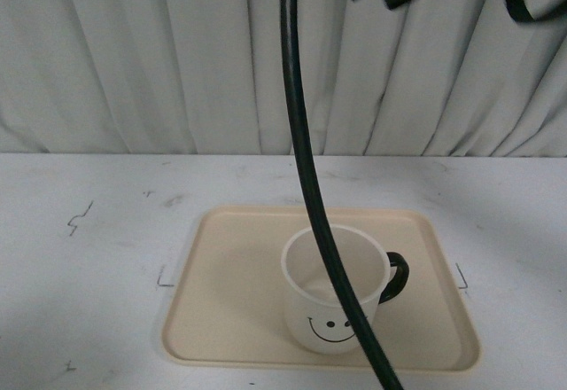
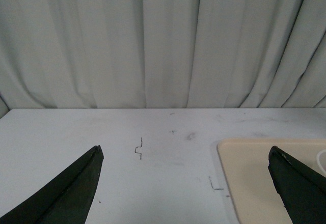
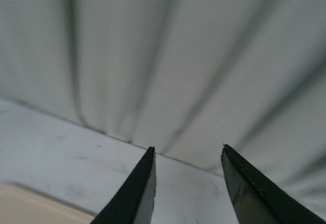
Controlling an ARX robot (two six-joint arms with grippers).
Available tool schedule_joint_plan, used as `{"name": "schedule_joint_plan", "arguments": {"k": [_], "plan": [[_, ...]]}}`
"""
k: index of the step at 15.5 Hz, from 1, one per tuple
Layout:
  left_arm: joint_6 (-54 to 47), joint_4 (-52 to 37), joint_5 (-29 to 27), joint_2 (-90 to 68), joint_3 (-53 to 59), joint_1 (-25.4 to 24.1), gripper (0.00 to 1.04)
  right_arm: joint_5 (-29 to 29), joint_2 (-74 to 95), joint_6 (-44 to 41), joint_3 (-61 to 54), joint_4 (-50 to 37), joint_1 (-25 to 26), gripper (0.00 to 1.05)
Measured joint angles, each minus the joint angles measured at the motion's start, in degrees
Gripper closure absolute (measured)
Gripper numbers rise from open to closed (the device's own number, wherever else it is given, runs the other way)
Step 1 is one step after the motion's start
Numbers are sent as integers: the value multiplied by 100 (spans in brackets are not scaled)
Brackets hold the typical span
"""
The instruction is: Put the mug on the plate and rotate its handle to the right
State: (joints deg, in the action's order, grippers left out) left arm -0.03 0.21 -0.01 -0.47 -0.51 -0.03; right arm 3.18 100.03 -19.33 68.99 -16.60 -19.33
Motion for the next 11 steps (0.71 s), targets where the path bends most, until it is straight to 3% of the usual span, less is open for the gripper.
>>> {"name": "schedule_joint_plan", "arguments": {"k": [1, 2, 3, 4, 11], "plan": [[0, -2, -9, 0, 0, 0, 7, 809, -203, 800, -1067, -1290, 177, 68], [0, -2, -2, 0, 0, 0, 7, 1106, -369, 1235, -1974, -2267, 413, 79], [-2, -2, 4, 0, 0, 0, 7, 1075, -894, 1617, -3080, -3375, 719, 97], [0, -2, 4, 0, 0, 0, 7, 874, -1554, 1753, -3670, -3856, 782, 103], [0, 0, 0, 0, 0, 0, 7, 573, -2124, 1829, -4675, -3908, 1025, 103]]}}
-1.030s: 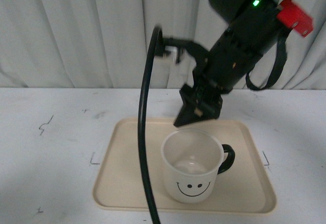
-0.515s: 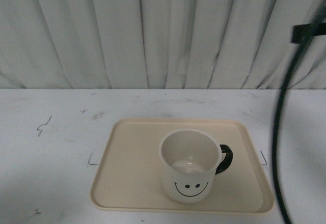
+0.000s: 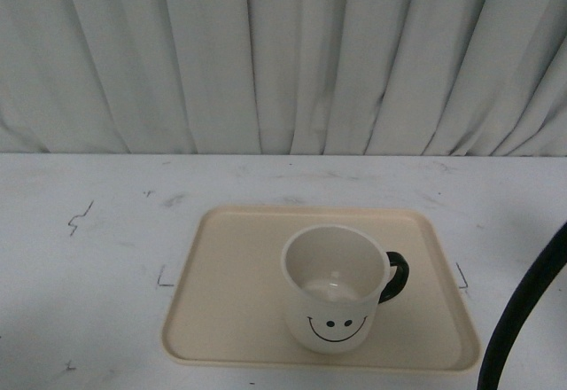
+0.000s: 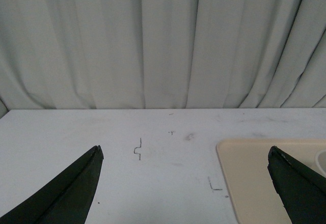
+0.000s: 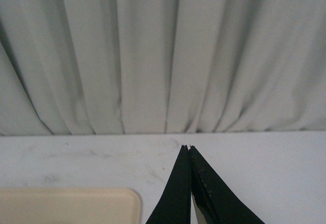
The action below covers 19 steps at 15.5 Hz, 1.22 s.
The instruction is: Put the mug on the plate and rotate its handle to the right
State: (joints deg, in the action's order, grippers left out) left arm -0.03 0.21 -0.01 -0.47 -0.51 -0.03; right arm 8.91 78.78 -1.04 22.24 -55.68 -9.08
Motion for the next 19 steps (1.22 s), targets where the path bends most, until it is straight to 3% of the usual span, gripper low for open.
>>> {"name": "schedule_joint_plan", "arguments": {"k": [7, 8, 9, 19], "plan": [[0, -2, 0, 0, 0, 0, 7, -323, -1121, 17, -927, 77, 319, 103], [0, -2, 2, 0, 0, 0, 7, -809, -2140, 20, -1539, 562, 774, 103], [0, 0, 2, 0, 0, 0, 7, -872, -2857, 24, -2050, 868, 935, 103], [0, -2, 2, 0, 0, 0, 7, -872, -5464, 24, -2157, 3152, 935, 103]]}}
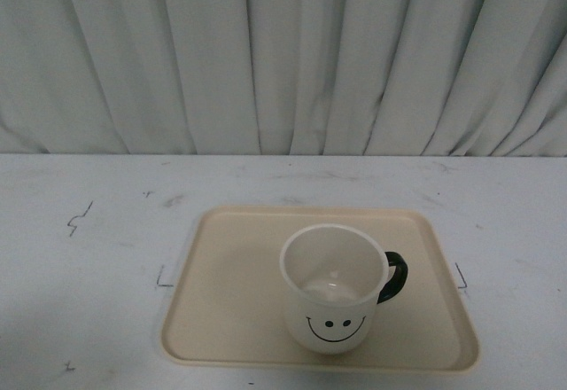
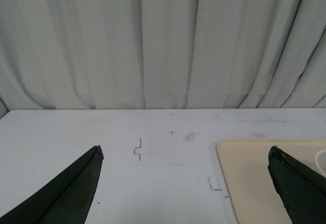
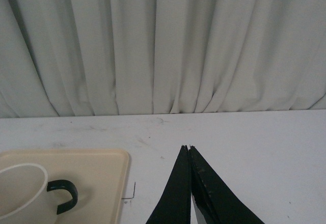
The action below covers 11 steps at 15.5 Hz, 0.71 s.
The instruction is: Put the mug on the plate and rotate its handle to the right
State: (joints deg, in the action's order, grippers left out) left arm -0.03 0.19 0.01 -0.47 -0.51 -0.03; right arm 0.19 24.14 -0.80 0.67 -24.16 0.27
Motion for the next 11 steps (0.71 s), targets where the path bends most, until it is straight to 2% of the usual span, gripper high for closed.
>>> {"name": "schedule_joint_plan", "arguments": {"k": [10, 11], "plan": [[0, 0, -2, 0, 0, 0, 7, 0, -1482, 0, 0, 1510, 0, 103], [0, 2, 0, 0, 0, 0, 7, -7, -1882, -2, 0, 2159, 0, 103]]}}
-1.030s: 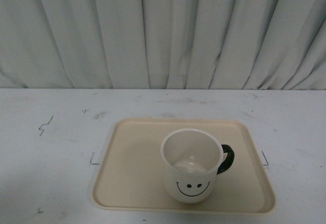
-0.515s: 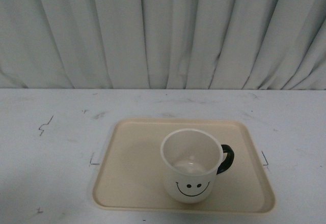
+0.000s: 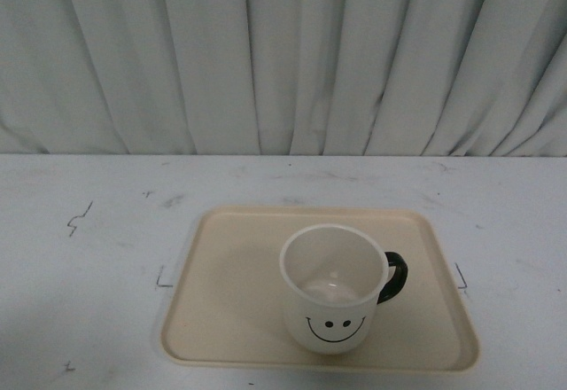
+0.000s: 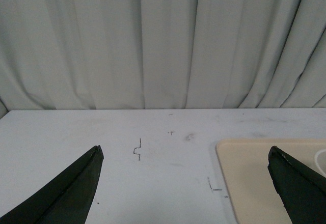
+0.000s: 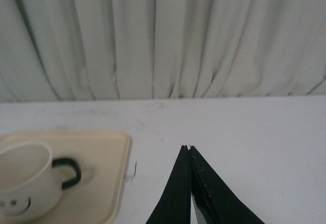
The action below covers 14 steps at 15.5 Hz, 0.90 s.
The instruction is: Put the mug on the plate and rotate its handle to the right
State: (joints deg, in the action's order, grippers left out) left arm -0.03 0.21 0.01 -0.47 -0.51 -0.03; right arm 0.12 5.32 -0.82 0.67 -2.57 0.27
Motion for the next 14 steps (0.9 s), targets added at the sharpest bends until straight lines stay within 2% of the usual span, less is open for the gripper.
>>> {"name": "schedule_joint_plan", "arguments": {"k": [2, 8, 10, 13, 14], "plan": [[0, -2, -4, 0, 2, 0, 7, -9, -361, 2, 0, 313, 0, 103], [0, 0, -2, 0, 2, 0, 7, -13, -509, -2, 0, 278, 0, 102], [0, 0, 0, 0, 2, 0, 7, -13, -509, 2, 0, 280, 0, 78], [0, -2, -2, 0, 0, 0, 7, -13, -509, 2, 0, 280, 0, 6], [0, -2, -2, 0, 2, 0, 7, -13, -509, 17, 0, 278, 0, 7]]}}
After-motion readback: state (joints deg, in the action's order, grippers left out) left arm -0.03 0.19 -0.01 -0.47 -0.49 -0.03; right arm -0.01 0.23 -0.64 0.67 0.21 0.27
